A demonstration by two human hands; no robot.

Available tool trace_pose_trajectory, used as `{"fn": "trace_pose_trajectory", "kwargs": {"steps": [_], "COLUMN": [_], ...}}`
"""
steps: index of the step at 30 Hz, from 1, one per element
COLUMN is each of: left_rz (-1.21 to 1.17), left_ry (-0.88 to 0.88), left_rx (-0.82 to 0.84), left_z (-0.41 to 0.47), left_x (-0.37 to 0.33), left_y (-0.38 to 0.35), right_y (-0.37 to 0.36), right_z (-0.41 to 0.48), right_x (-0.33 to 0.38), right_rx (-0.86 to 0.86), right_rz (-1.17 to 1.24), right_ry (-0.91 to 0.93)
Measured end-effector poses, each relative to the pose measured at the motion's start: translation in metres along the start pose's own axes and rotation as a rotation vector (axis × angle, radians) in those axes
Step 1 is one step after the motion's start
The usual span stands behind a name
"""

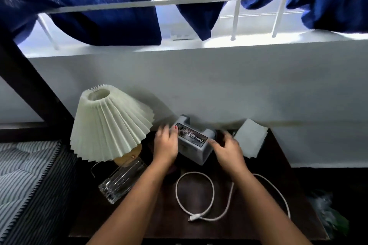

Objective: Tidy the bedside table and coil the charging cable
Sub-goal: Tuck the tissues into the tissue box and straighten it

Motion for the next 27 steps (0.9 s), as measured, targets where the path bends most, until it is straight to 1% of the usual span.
{"fn": "trace_pose_trajectory", "kwargs": {"steps": [2,4,7,11,14,16,21,24,27], "left_rz": [0.068,0.076,0.063,-0.03,-0.04,-0.019,0.01,0.019,0.04], "left_ry": [-0.007,0.017,0.068,0.103,0.102,0.086,0.137,0.14,0.109], "left_rx": [0.023,0.059,0.12,0.074,0.034,0.005,0.047,0.06,0.066], "left_z": [0.016,0.027,0.032,0.021,0.007,-0.003,-0.01,-0.008,-0.007], "left_x": [0.003,0.008,0.017,0.015,0.009,0.008,0.021,0.026,0.027], "left_y": [-0.005,-0.008,-0.011,-0.012,-0.018,-0.022,-0.03,-0.03,-0.031], "right_y": [-0.003,-0.012,-0.027,-0.027,-0.014,-0.005,-0.005,-0.011,-0.014], "right_z": [0.004,0.007,0.013,0.016,0.019,0.02,0.017,0.018,0.02], "right_x": [-0.012,-0.018,-0.017,-0.016,-0.017,-0.017,-0.018,-0.023,-0.028], "right_rx": [-0.006,0.022,0.022,-0.022,-0.083,-0.103,-0.075,-0.076,-0.088], "right_rz": [-0.023,-0.024,-0.013,0.093,0.112,0.083,0.082,0.061,0.043], "right_ry": [-0.045,-0.088,-0.09,-0.108,-0.074,-0.011,0.132,0.151,0.132]}}
Point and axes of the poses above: each hand's wrist, its own z-axis towards the middle knuckle, its own y-axis out of the back of the hand, x = y × z, the point moved 2 cm from there along z, towards the middle knuckle, and after that the axes turned 7 degrees about y, right-handed, at the moved point
